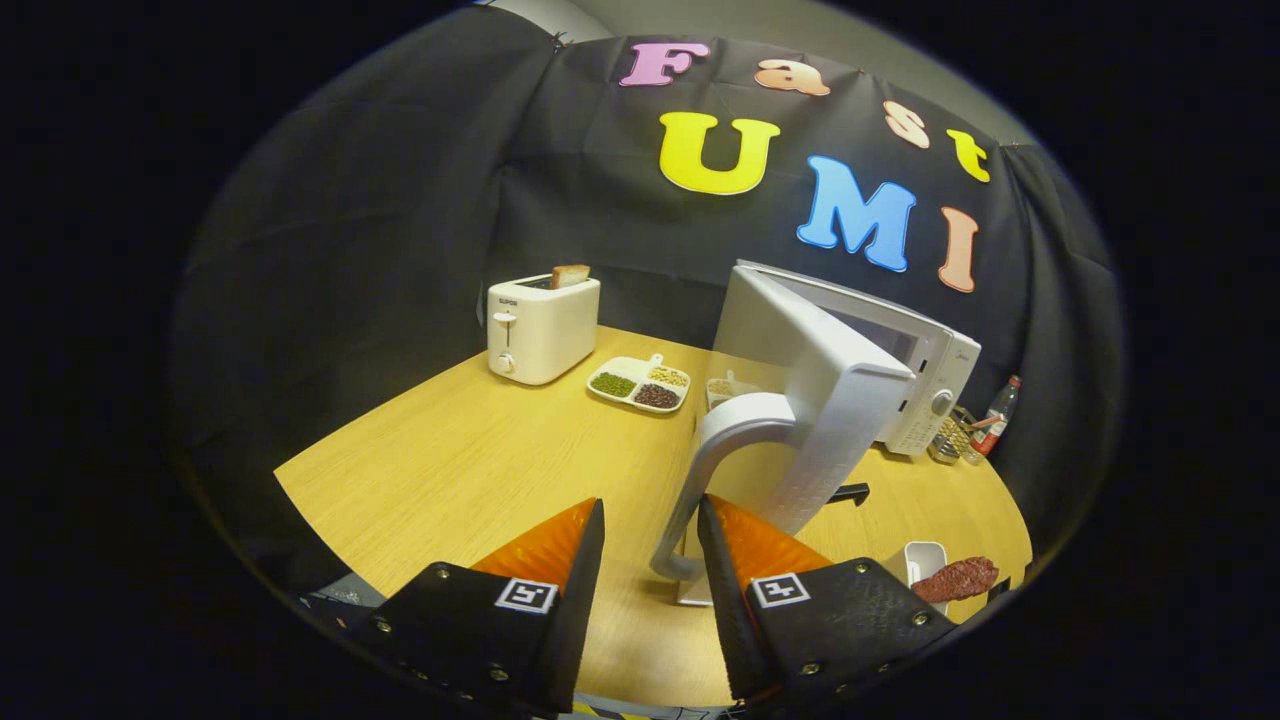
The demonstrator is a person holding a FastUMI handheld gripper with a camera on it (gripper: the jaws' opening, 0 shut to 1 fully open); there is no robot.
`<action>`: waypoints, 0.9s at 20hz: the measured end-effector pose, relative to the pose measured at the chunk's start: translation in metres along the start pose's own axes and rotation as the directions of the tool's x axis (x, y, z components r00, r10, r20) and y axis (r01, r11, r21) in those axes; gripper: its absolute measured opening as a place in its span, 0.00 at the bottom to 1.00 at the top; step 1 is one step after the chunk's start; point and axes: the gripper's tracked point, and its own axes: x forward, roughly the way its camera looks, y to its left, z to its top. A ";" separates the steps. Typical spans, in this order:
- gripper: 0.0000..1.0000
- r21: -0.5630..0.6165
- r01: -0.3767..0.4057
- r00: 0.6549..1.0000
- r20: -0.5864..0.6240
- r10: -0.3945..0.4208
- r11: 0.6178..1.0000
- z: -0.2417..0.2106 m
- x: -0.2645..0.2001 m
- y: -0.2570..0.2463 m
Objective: Open the microwave, put the food inside, and close the microwave door.
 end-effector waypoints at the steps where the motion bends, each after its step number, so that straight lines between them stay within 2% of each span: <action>1: 0.56 0.007 -0.043 0.999 0.000 0.043 0.999 0.001 -0.001 0.009; 2: 0.65 0.009 -0.068 0.998 0.007 0.067 0.998 0.002 -0.002 0.015; 3: 0.68 0.014 -0.079 0.997 0.015 0.079 0.997 0.003 -0.008 0.016; 5: 0.67 0.062 -0.149 0.988 0.058 0.145 0.987 0.014 -0.019 0.025; 7: 0.88 0.129 -0.233 0.968 0.121 0.218 0.964 0.026 -0.031 0.034; 8: 1.00 0.144 -0.237 0.965 0.151 0.215 0.961 0.032 -0.038 0.028; 12: 0.96 0.138 -0.196 0.951 0.266 0.154 0.971 0.056 -0.069 -0.008; 15: 0.96 0.100 -0.190 0.932 0.332 0.147 0.977 0.072 -0.093 -0.025; 18: 0.96 0.114 -0.091 0.924 0.381 0.041 0.989 0.081 -0.115 -0.071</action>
